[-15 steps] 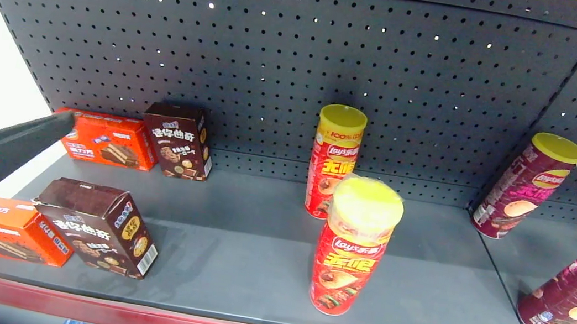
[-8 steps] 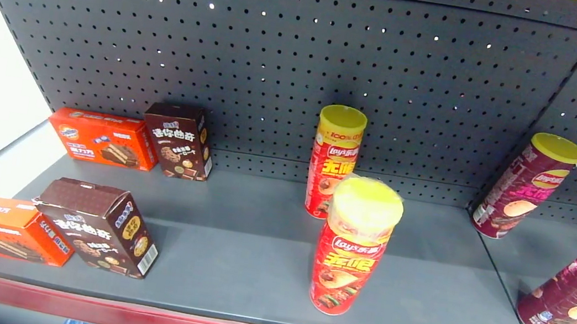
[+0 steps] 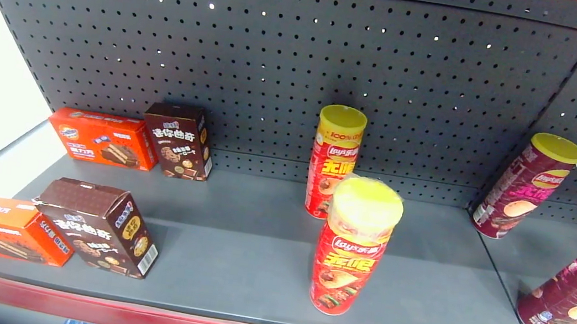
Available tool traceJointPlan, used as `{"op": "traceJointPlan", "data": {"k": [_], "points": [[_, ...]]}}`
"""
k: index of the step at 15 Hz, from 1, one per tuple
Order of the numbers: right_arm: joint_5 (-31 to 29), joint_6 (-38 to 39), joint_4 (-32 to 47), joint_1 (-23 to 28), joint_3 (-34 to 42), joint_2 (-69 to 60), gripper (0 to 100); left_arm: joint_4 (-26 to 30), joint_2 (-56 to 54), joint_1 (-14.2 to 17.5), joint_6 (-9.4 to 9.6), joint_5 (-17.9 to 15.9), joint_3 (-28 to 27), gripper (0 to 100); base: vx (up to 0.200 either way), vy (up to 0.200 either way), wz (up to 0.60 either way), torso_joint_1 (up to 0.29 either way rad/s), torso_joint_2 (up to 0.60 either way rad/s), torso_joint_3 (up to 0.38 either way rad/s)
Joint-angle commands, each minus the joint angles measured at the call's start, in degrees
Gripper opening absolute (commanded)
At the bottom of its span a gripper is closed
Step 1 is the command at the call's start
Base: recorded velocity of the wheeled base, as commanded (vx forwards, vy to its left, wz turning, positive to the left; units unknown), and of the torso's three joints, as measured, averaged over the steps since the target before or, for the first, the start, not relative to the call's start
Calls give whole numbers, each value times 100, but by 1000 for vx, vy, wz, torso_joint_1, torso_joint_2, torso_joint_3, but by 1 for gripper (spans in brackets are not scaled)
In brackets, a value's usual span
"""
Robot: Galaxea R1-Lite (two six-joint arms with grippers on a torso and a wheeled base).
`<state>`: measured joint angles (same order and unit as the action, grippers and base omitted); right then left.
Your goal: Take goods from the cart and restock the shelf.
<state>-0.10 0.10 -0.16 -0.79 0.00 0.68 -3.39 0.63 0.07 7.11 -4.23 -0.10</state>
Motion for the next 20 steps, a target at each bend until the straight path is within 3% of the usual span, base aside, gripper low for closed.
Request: {"op": "traceJointPlan", "data": {"k": [1,4,6,7,8,9,10,18,19,20], "points": [[1,-1,-2,0,0,2,100,-21,-63,1,-69,19,10,100,0,0,0,0,0,0],[1,8,-2,0,0,2,100,-21,-63,1,-342,54,10,100,0,0,0,0,0,0],[1,8,-2,0,0,11,100,189,-63,10,-526,977,10,100,0,0,0,0,0,0],[1,8,-2,0,0,2,100,304,-63,1,-526,898,10,100,0,0,0,0,0,0],[1,8,-2,0,0,2,100,330,-63,-7,-403,555,10,100,0,0,0,0,0,0],[1,8,-2,0,0,2,100,348,-63,-16,-421,107,10,100,0,0,0,0,0,0],[1,-1,-2,0,0,2,100,365,-63,-25,-403,28,10,100,0,0,0,0,0,0],[177,-80,-2,-167,-18,248,100,365,-63,-25,-412,54,10,100,0,0,0,0,0,0],[405,-27,-292,-554,-1195,1716,100,356,-63,-25,-421,54,10,100,0,0,0,0,0,0],[449,157,-406,-624,-2145,2964,100,365,-63,-25,-429,54,10,100,0,0,0,0,0,0]]}}
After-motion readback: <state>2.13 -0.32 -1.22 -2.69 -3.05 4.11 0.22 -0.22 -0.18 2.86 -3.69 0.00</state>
